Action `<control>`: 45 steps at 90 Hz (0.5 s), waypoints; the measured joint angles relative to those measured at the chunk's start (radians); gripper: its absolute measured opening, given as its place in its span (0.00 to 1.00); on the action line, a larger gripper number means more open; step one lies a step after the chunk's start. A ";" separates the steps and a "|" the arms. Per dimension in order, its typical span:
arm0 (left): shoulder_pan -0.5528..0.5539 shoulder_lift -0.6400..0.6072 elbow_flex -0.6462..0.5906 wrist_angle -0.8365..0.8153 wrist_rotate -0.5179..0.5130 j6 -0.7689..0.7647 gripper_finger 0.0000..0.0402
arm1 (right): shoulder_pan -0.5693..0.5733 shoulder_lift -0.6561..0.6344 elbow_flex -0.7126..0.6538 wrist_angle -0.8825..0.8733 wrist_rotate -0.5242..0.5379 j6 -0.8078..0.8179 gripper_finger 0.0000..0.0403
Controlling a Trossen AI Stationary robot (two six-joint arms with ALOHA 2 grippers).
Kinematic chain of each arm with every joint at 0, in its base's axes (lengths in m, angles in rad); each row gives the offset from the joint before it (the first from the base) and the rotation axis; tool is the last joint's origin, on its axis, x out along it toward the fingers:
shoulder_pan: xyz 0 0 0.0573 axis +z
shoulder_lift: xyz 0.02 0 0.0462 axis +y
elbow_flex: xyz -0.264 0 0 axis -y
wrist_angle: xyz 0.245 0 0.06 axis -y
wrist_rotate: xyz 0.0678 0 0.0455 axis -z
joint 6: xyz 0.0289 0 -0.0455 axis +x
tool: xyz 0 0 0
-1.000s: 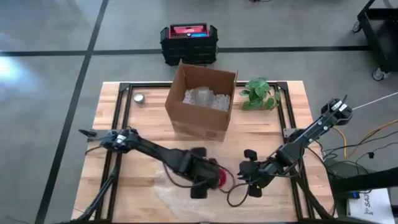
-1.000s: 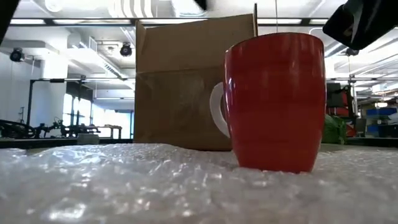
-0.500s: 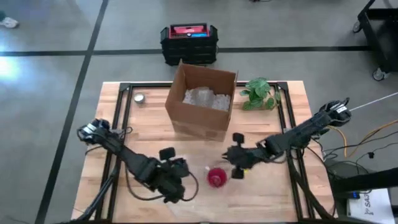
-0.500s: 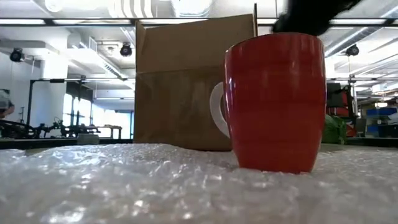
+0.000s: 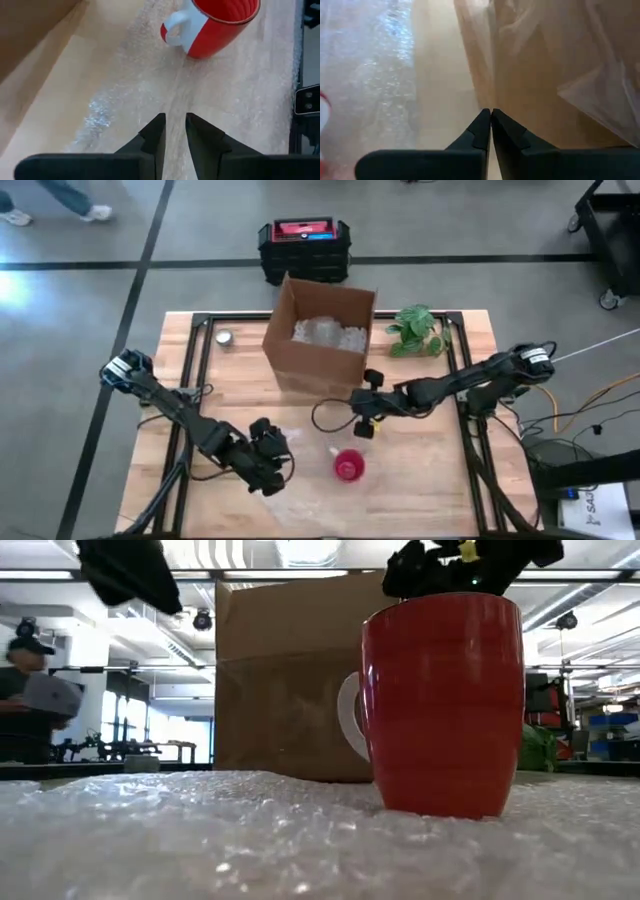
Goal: Wrap mug
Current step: Wrap the orange mug with bubble wrap
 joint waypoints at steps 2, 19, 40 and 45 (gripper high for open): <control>0.000 0.000 -0.009 0.014 0.001 0.000 0.15 | -0.008 0.000 0.000 -0.002 0.001 -0.003 0.01; 0.000 0.000 -0.029 0.051 0.010 -0.002 0.15 | -0.062 0.000 0.000 -0.055 0.002 -0.007 0.01; 0.000 0.000 -0.029 0.057 0.010 0.002 0.15 | -0.119 0.000 0.000 -0.072 0.036 -0.050 0.01; 0.000 0.000 -0.029 0.057 0.010 0.003 0.15 | -0.136 0.000 0.000 -0.072 0.035 -0.062 0.01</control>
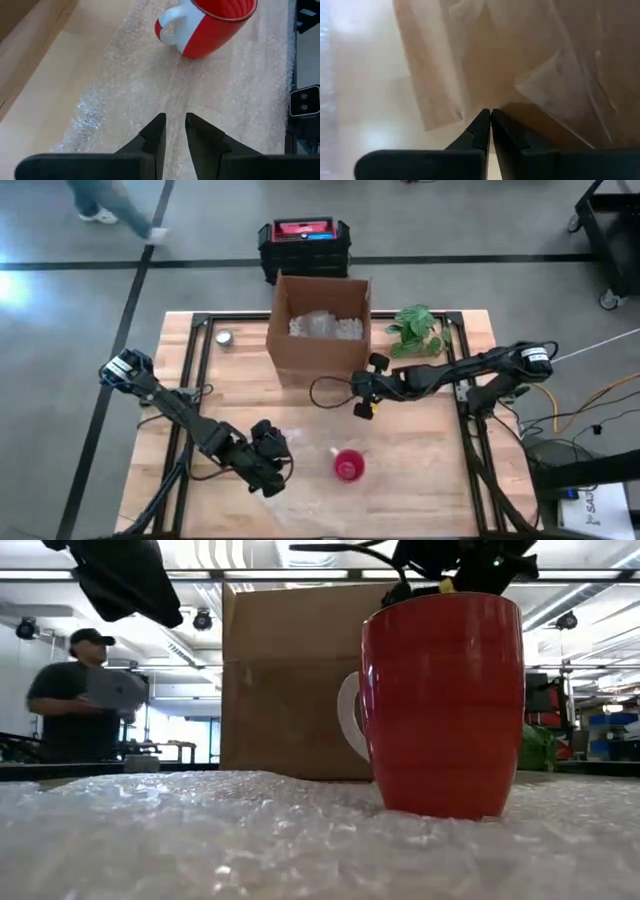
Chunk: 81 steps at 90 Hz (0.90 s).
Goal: Wrap mug
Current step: Wrap the orange mug with bubble wrap
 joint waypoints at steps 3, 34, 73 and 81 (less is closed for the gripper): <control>0.000 0.000 0.000 0.000 0.000 0.000 0.15 | -0.011 0.000 0.000 0.000 0.000 -0.007 0.01; 0.000 0.000 0.000 0.000 -0.004 0.003 0.15 | -0.076 -0.015 0.000 -0.023 -0.070 -0.031 0.01; -0.003 0.000 0.000 0.005 0.004 -0.004 0.15 | 0.415 -0.290 0.000 -0.562 -0.265 0.462 0.01; -0.003 0.000 0.000 0.009 0.003 -0.004 0.15 | 0.534 -0.289 -0.001 -0.632 -0.294 0.638 0.01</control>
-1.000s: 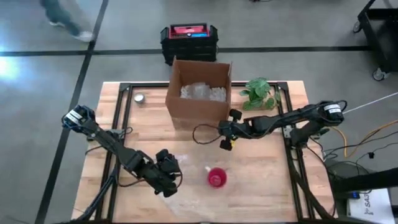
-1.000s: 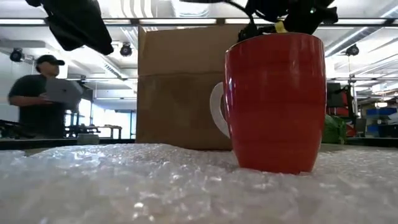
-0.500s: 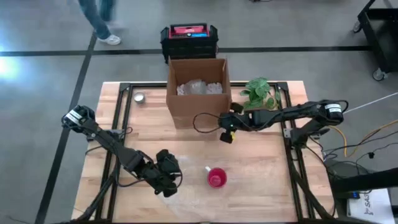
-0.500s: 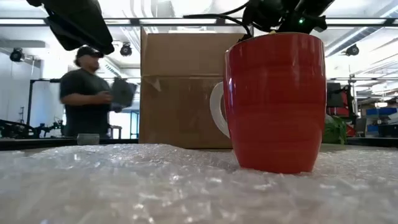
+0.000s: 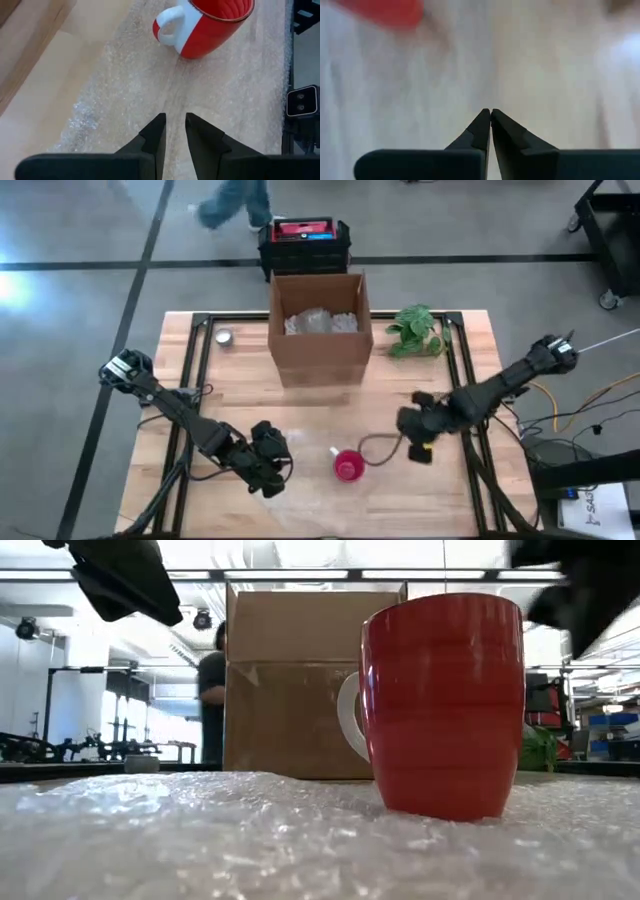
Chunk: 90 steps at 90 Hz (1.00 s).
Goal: Wrap mug
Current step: Wrap the orange mug with bubble wrap
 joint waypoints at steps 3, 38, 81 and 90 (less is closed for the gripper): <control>0.000 0.000 0.000 0.000 0.000 0.000 0.15 | 0.047 0.004 -0.005 -0.010 -0.012 0.085 0.01; 0.000 0.000 0.000 0.022 -0.003 -0.001 0.15 | 0.401 0.151 -0.095 0.035 -0.145 0.711 0.14; 0.002 0.000 0.000 0.054 -0.003 0.010 0.15 | 0.439 0.393 -0.094 0.063 -0.130 0.775 0.51; 0.002 0.000 0.000 0.055 -0.003 0.011 0.15 | 0.439 0.427 -0.091 0.080 -0.122 0.686 0.51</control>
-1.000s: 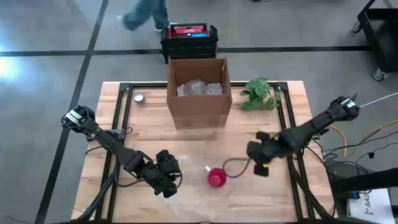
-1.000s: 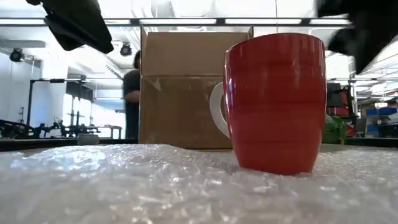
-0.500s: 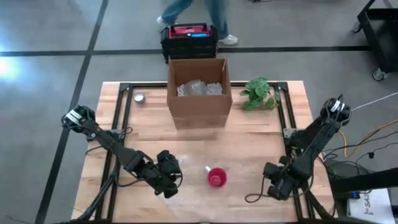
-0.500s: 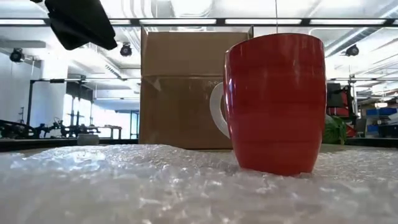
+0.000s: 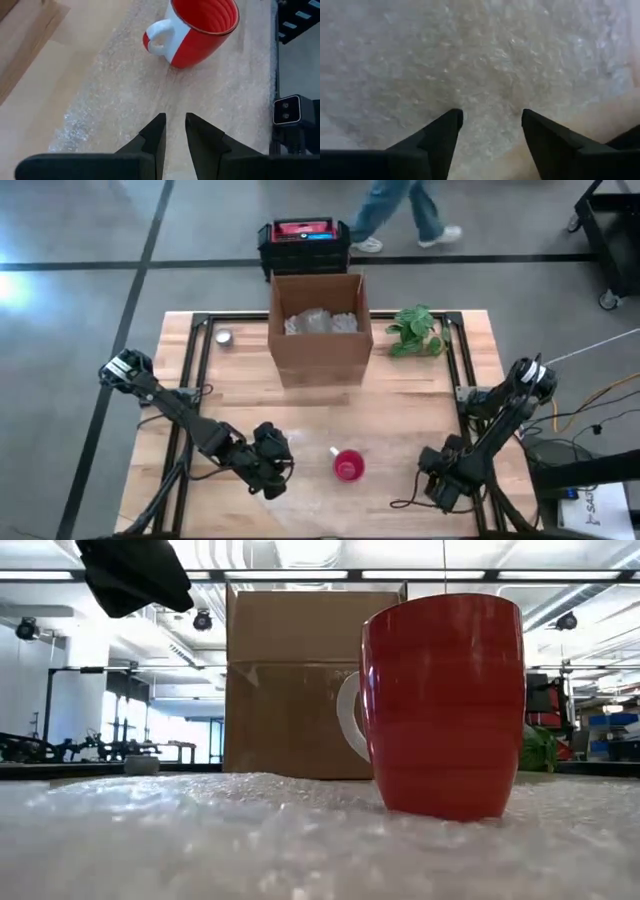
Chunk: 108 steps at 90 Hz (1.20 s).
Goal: Wrap mug
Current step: Wrap the orange mug with bubble wrap
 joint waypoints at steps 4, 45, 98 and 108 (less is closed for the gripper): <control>0.000 0.000 0.000 0.000 0.000 0.000 0.15 | 0.000 0.003 0.002 0.011 0.003 -0.038 0.49; 0.000 0.000 0.000 0.005 -0.010 0.019 0.15 | -0.004 -0.159 0.038 0.030 0.193 -0.299 0.04; 0.000 0.000 0.000 0.052 -0.031 0.046 0.15 | -0.146 -0.241 0.109 0.472 0.611 -0.876 0.00; 0.000 0.000 0.000 0.057 -0.035 0.050 0.15 | -0.195 -0.232 0.109 0.605 0.611 -0.996 0.00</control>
